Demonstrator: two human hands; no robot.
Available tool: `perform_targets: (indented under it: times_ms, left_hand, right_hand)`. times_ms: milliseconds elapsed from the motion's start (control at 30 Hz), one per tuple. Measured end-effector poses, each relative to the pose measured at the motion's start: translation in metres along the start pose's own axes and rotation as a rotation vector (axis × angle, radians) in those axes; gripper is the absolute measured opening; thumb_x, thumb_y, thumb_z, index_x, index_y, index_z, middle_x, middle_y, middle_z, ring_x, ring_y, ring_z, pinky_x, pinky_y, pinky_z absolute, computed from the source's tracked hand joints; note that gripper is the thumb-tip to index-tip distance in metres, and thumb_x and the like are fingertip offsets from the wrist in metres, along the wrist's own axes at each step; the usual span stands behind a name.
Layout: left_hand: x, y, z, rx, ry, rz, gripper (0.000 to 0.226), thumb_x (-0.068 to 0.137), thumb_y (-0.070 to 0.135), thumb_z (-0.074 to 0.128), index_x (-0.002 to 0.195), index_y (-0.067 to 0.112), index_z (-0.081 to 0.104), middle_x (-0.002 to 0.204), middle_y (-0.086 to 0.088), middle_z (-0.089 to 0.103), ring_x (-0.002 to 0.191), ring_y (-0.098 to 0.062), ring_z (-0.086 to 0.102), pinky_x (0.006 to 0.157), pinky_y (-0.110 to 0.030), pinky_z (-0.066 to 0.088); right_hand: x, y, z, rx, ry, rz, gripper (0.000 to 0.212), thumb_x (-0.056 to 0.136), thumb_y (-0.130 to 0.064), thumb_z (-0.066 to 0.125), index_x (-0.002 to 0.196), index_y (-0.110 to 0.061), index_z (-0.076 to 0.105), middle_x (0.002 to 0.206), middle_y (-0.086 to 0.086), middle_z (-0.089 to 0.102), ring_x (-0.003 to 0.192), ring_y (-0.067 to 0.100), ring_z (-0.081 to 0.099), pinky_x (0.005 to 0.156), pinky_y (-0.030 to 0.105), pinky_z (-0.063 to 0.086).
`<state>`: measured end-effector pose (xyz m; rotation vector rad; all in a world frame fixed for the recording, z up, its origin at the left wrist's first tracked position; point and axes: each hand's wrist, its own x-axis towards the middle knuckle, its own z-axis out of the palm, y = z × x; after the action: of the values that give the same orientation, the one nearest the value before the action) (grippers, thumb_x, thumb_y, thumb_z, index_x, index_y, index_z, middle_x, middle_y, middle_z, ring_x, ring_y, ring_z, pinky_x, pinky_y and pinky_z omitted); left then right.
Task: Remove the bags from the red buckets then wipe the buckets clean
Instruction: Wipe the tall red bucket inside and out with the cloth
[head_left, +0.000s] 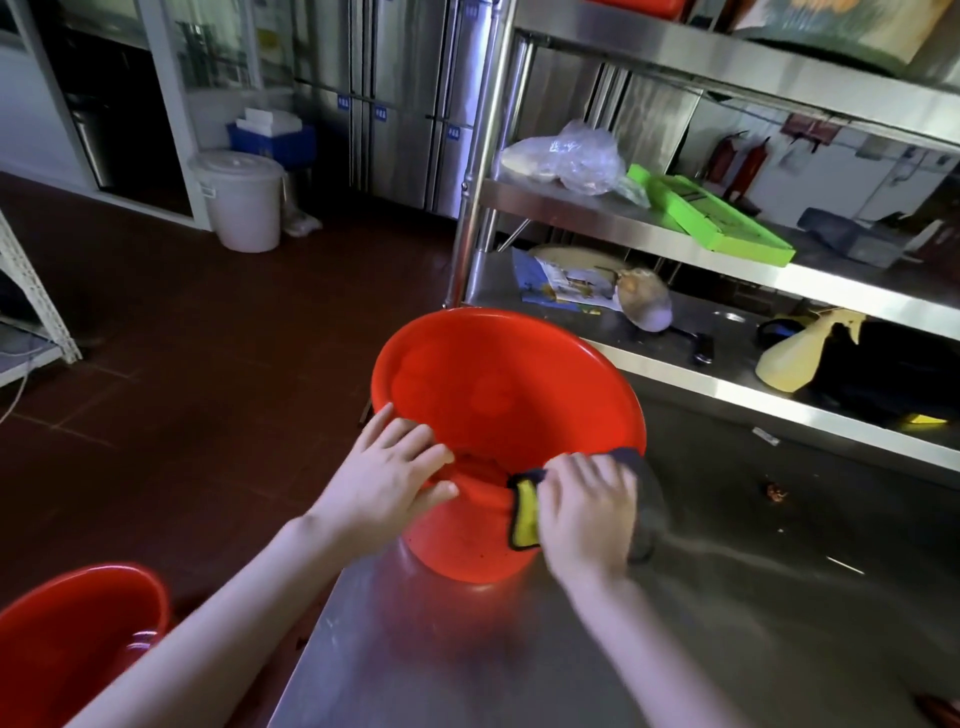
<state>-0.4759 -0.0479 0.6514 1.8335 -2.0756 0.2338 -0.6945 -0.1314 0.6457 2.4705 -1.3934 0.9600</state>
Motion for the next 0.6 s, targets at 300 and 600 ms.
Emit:
perform_targets:
  times_ms: [300,600]
  left_hand:
    - [-0.003,-0.023,-0.017,-0.135,-0.03,0.019,0.04,0.095,0.052,0.044,0.126,0.03,0.057,0.128,0.013,0.055,0.131,-0.013,0.043,0.113,-0.04,0.026]
    - [0.012,-0.017,-0.008,-0.149,0.069,0.007,0.028,0.089,0.038,0.064,0.115,0.026,0.066,0.109,0.004,0.056,0.108,-0.019,0.056,0.117,-0.043,0.023]
  right_hand:
    - [0.029,0.043,-0.011,-0.027,-0.157,-0.23,0.028,0.085,-0.024,0.042,0.072,-0.015,0.064,0.07,0.001,0.063,0.075,0.03,0.059,0.072,0.04,0.041]
    - [0.041,0.071,-0.006,0.003,-0.113,-0.077,0.036,0.086,-0.024,0.036,0.07,-0.011,0.066,0.072,0.004,0.066,0.078,0.031,0.059,0.076,0.038,0.04]
